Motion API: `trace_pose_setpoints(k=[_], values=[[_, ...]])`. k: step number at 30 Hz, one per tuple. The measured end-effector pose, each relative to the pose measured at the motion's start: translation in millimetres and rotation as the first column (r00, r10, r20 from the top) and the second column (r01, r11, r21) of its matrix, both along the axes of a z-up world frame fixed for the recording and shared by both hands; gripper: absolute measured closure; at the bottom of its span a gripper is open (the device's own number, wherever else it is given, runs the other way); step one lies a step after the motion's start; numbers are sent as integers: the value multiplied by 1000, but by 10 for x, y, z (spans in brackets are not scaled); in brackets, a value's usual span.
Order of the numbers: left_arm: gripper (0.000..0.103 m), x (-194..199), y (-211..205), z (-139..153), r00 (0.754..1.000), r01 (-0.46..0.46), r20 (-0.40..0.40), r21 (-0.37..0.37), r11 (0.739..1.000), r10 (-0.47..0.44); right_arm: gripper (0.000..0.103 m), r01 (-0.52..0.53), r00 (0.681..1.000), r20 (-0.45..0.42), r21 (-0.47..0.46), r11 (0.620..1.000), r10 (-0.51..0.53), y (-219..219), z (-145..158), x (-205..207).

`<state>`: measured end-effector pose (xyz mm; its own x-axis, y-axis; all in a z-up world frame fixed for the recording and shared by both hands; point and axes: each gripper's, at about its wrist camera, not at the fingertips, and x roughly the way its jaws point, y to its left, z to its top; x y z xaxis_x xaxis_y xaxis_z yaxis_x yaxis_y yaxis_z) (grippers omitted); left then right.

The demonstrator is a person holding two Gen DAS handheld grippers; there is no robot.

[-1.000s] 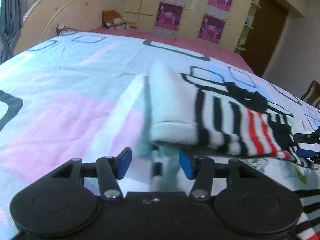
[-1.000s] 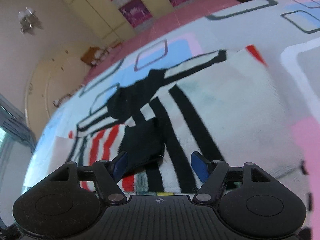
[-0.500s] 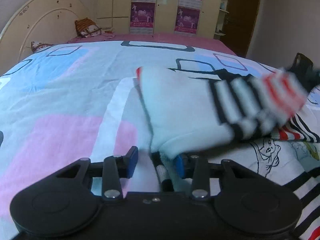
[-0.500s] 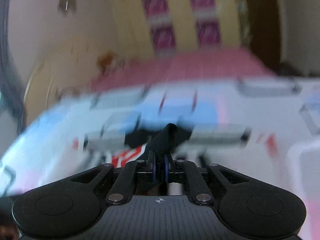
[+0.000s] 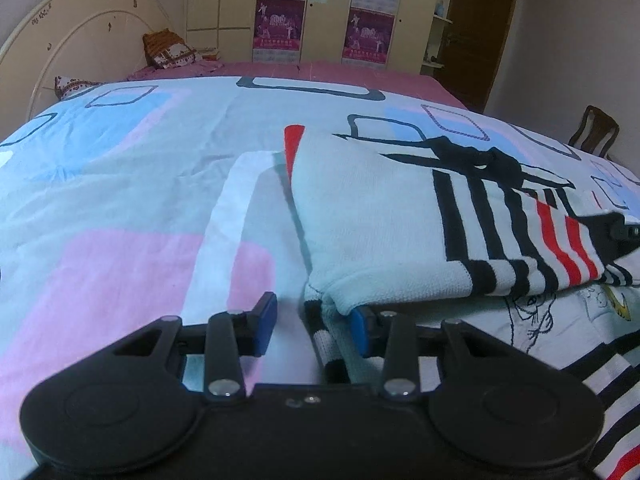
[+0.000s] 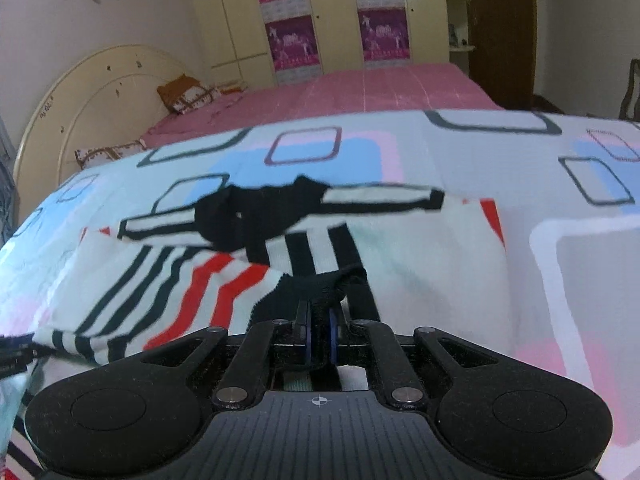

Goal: Fold small clothes

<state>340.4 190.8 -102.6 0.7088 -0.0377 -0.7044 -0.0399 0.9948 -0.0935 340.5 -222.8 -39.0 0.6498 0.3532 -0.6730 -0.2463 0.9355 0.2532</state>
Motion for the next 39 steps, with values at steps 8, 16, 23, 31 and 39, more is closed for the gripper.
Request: trace_pose_setpoints(k=[8, 16, 23, 31, 39], values=[[34, -64, 127, 114, 998, 50, -26, -36, 998, -51, 60, 84, 996, -19, 5, 996, -84, -106, -34, 3], [33, -39, -379, 343, 987, 107, 125, -58, 993, -99, 89, -28, 1000, 4, 5, 1000, 28, 61, 50, -84], [32, 265, -618, 111, 986, 165, -40, 43, 985, -163, 89, -82, 995, -71, -87, 993, 76, 239, -162, -6], [32, 980, -356, 275, 986, 149, 71, 3, 989, -149, 89, -4, 1000, 0, -80, 997, 4, 108, -107, 725], [35, 1524, 293, -151, 999, 34, 31, -150, 988, -30, 89, 93, 993, -55, -132, 987, -101, -45, -330, 1091]])
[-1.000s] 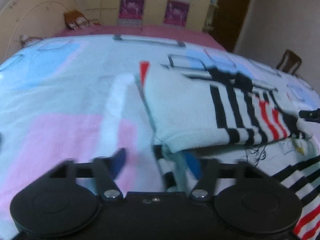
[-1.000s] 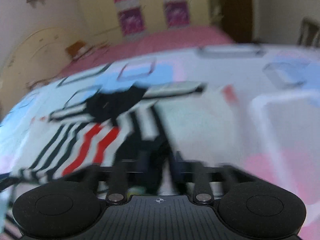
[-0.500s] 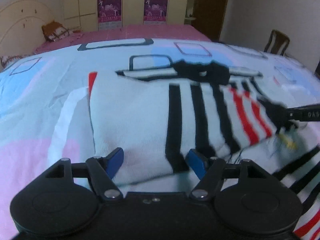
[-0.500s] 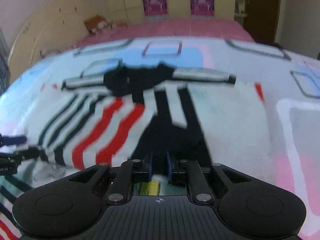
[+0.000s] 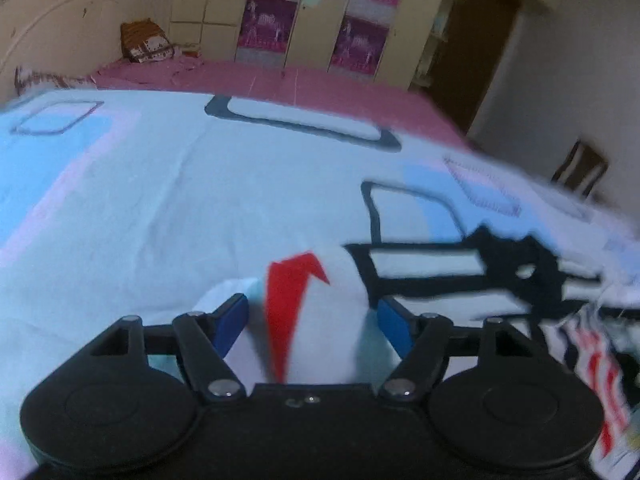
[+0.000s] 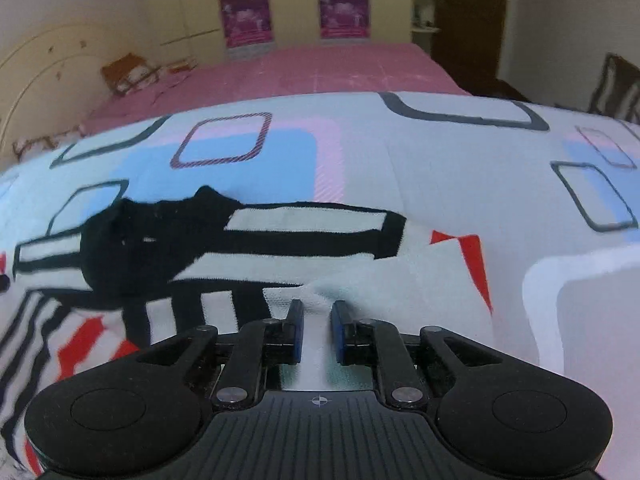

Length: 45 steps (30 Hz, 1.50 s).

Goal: Fold small clothes

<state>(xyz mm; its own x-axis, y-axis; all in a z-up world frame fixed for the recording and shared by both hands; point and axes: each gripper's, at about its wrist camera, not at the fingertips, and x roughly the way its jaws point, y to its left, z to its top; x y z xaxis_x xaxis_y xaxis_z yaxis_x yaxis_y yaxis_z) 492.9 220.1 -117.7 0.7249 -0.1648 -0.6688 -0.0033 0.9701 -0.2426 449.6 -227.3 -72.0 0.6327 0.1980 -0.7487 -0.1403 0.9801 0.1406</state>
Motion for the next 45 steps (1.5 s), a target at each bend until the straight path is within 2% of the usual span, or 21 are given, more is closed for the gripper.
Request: trace_pose_setpoints(k=[4, 7, 8, 10, 11, 12, 15, 18, 20, 21, 23, 26, 30, 31, 32, 34, 36, 37, 39, 40, 45], values=[[40, -216, -89, 253, 998, -28, 65, 49, 998, 25, 87, 20, 999, 47, -2, 1000, -20, 93, 166, -193], [25, -336, -493, 390, 991, 66, 111, 94, 993, -76, 44, -53, 994, 102, 60, 997, 47, 346, 316, -364], [25, -328, -651, 399, 988, 94, 110, 119, 988, -108, 44, -92, 990, 112, 70, 993, 84, 459, 338, -380], [25, -342, -920, 361, 984, 144, 90, 98, 985, -152, 52, -184, 979, 103, 103, 978, 173, 744, 364, -412], [25, -357, -1033, 336, 983, 158, 84, 85, 984, -165, 75, -220, 974, 87, 101, 970, 211, 894, 352, -407], [25, -394, -1148, 287, 983, 161, 76, 78, 984, -167, 81, -240, 970, 69, 90, 966, 235, 1019, 337, -426], [30, -452, -1260, 99, 990, 140, 16, 64, 988, -141, 85, -276, 961, 12, 72, 958, 276, 1253, 198, -500], [30, -547, -1184, 12, 991, 130, 29, 128, 983, -134, 85, -287, 957, 29, -9, 958, 287, 1193, 135, -592], [29, -607, -1030, 20, 989, 137, 38, 158, 978, -145, 85, -177, 981, 53, -142, 974, 186, 957, 133, -607], [29, -639, -974, 27, 988, 139, 42, 171, 975, -148, 84, -108, 992, 42, -147, 983, 115, 757, 99, -578], [30, -713, -885, 83, 986, 147, 45, 203, 968, -159, 85, -15, 1000, 0, -89, 996, 15, 338, 44, -548], [31, -676, -955, 107, 989, 132, 41, 227, 965, -145, 84, -33, 999, -18, -9, 999, 33, 166, 69, -548], [25, -850, -1138, 349, 986, 109, 101, 194, 975, -131, 84, 0, 997, 73, 47, 999, -3, 176, 343, -724], [25, -874, -1201, 363, 985, 121, 104, 180, 976, -141, 81, -17, 997, 78, 83, 996, 10, 219, 379, -775], [25, -902, -1285, 357, 982, 142, 100, 171, 975, -160, 55, -51, 997, 72, 110, 993, 43, 283, 394, -815], [25, -917, -1446, 271, 978, 174, 79, 188, 967, -191, 28, -157, 987, 60, 91, 983, 152, 538, 365, -913], [25, -918, -1484, 144, 982, 178, 30, 194, 965, -187, 33, -209, 976, 63, 23, 978, 207, 709, 285, -1003], [24, -925, -1442, 88, 985, 166, 12, 186, 968, -171, 57, -193, 981, 20, -4, 981, 193, 708, 209, -997], [24, -987, -1255, 38, 991, 127, 31, 131, 983, -132, 65, -133, 991, 9, 16, 991, 133, 536, 121, -982], [25, -1011, -1191, 38, 991, 122, 33, 125, 985, -127, 77, -90, 996, 3, 6, 996, 90, 427, 131, -979], [26, -1153, -1100, 95, 992, 106, 57, 150, 983, -115, 79, -47, 999, 4, 66, 997, 47, 80, 172, -1026]])
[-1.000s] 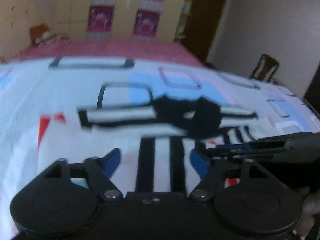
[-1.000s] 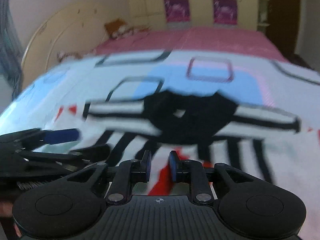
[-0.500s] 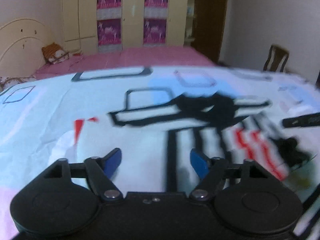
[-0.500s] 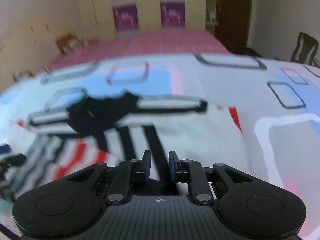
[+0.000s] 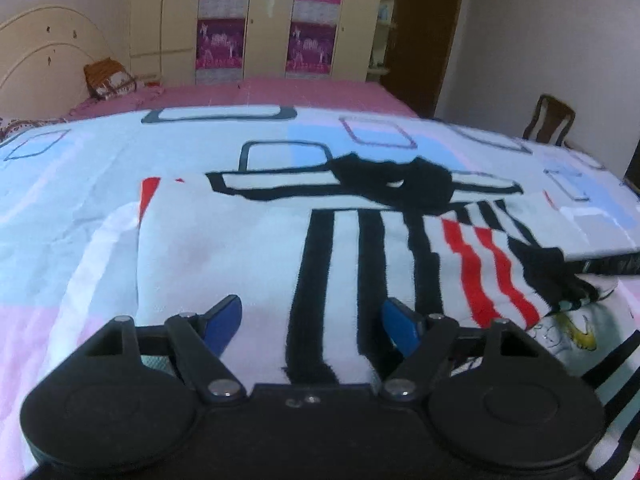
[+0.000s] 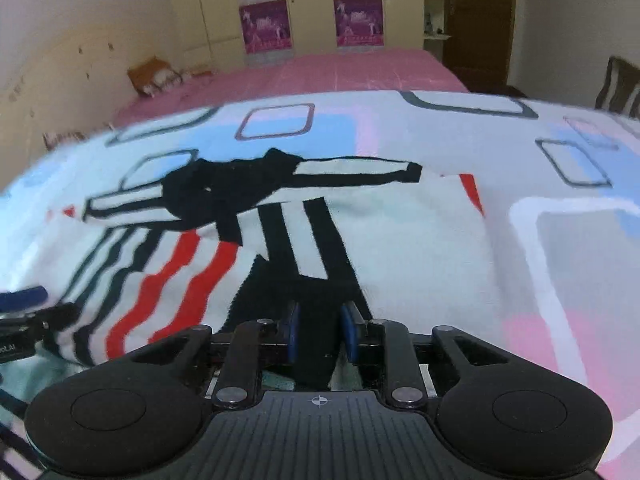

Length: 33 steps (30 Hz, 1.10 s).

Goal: Fold small clothes

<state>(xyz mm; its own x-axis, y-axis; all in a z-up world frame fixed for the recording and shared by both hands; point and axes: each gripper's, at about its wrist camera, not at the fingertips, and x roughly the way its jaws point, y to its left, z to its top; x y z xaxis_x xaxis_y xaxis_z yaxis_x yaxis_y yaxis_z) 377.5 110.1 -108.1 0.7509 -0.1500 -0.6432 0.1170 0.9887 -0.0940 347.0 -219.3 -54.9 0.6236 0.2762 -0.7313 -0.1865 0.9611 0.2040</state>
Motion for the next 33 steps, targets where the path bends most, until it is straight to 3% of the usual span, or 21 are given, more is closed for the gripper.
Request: trace_pose_setpoints(k=[1, 4, 7, 9, 18, 22, 23, 24, 25, 26, 28, 33], values=[[25, 7, -32, -64, 1000, 8, -17, 29, 1000, -7, 79, -16, 998, -56, -5, 1000, 16, 12, -86, 22], [30, -43, -44, 68, 1000, -3, -18, 28, 1000, 4, 79, -2, 999, -47, -9, 1000, 2, 43, -66, 50], [29, -180, 7, 166, 1000, -17, 15, 39, 999, 17, 79, 13, 1000, 29, -1, 1000, -13, 21, 84, -85], [28, -175, 40, 42, 999, -14, -40, 58, 998, 16, 79, -5, 999, -36, -27, 1000, 4, 60, -35, -63], [27, -202, 34, -22, 1000, 1, -3, 71, 997, -1, 79, 10, 1000, -24, -29, 1000, -11, 100, -128, -53], [25, -285, 81, 87, 1000, -15, 4, 59, 998, 15, 79, 8, 1000, -30, -26, 1000, -9, 84, -93, -29], [17, -342, 114, 133, 999, -32, 24, 60, 998, 31, 75, 12, 1000, -25, -27, 1000, -12, 72, -62, -34], [9, -407, 143, 169, 998, -55, 46, 72, 996, 52, 63, 16, 1000, -1, -32, 999, -16, 59, 2, -75], [9, -492, 179, 198, 995, -83, 64, 94, 992, 77, 28, 18, 999, 40, -33, 999, -17, 29, 66, -141], [9, -547, 210, 213, 995, -91, 61, 105, 990, 85, 21, 14, 997, 80, -25, 1000, -12, -21, 122, -217], [9, -683, 299, 231, 995, -100, 35, 110, 989, 97, 22, 3, 998, 69, 12, 1000, -4, -152, 163, -303], [12, -1163, 440, 229, 994, -108, -15, 88, 990, 110, 38, 25, 1000, 14, 132, 991, -27, -625, 175, -597]])
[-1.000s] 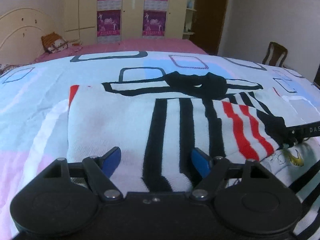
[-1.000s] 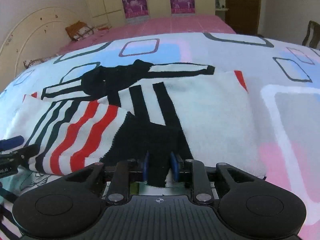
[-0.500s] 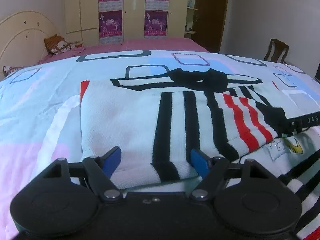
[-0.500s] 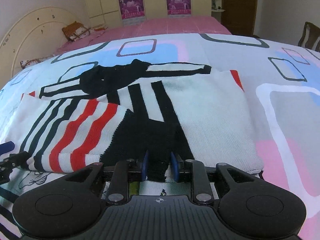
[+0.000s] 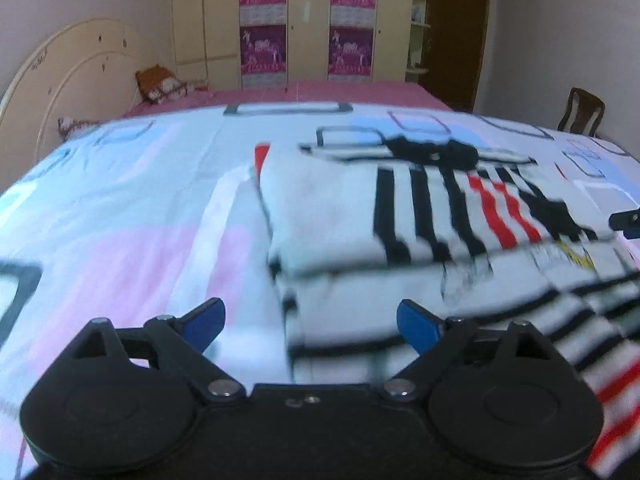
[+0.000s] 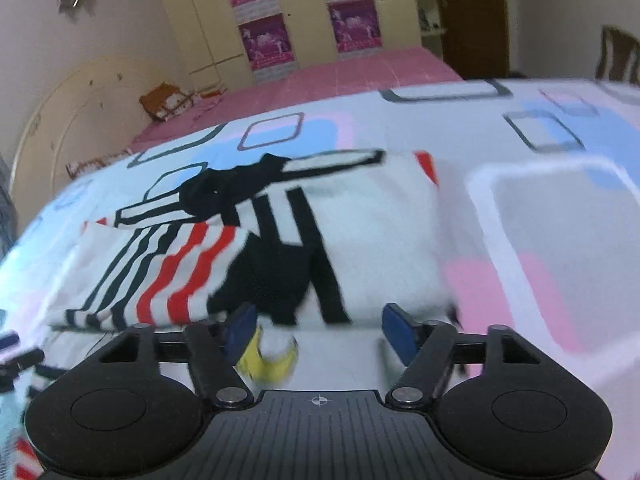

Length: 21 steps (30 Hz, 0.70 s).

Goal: Fold small clothes
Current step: 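Grasp the folded sweater edge with the left gripper while the right gripper grasps too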

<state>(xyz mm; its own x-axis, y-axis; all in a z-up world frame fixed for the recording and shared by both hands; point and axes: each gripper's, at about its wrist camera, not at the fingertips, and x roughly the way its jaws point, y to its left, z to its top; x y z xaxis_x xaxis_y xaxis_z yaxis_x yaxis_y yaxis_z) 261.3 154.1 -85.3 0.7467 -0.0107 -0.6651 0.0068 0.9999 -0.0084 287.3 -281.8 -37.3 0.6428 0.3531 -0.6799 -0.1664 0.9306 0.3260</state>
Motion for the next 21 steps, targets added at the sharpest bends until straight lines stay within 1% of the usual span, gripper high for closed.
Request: trace_pose_setpoints(k=[1, 2, 3, 5, 9, 10, 12, 13, 15, 17, 18, 20, 21], values=[[13, -87, 2, -12, 1000, -2, -9, -15, 1000, 2, 42, 5, 1000, -8, 20, 1000, -5, -114, -7, -103], [18, -177, 7, -34, 1000, -6, -23, -38, 999, 5, 44, 10, 1000, -13, 28, 1000, -10, -198, 8, -182], [31, -258, 8, -52, 999, -9, -39, -58, 998, 7, 44, 15, 1000, -17, 33, 999, -14, -278, 13, -275], [43, -417, -6, -100, 997, -20, -82, -94, 995, 13, 48, 20, 999, -33, 47, 999, -18, -443, -1, -501], [43, -784, -41, -101, 995, -53, -95, -153, 987, 38, 48, 17, 997, -75, 88, 996, -10, -729, -89, -999], [42, -896, -41, -102, 994, -65, -99, -170, 983, 48, 48, 16, 996, -88, 103, 995, -7, -779, -111, -1097], [33, -1051, -37, -116, 992, -82, -106, -205, 975, 61, 48, 15, 993, -115, 135, 991, 0, -877, -167, -1317], [30, -1150, -30, -123, 992, -90, -110, -227, 970, 66, 48, 18, 991, -133, 144, 989, 1, -919, -205, -1436], [25, -1300, -46, -131, 991, -104, -110, -230, 968, 81, 48, 24, 988, -156, 153, 988, 0, -958, -265, -1611], [25, -1445, -86, -133, 991, -96, -112, -233, 968, 71, 48, 22, 986, -168, 179, 984, 8, -981, -290, -1777], [27, -1517, -98, -137, 992, -86, -114, -253, 964, 59, 48, 17, 984, -177, 207, 978, 21, -987, -293, -1843], [28, -1602, -98, -146, 992, -70, -119, -309, 948, 34, 48, 6, 979, -199, 272, 962, 50, -990, -313, -1968], [29, -1647, -87, -150, 992, -67, -122, -346, 936, 26, 48, -5, 978, -199, 285, 959, 64, -977, -317, -2035]])
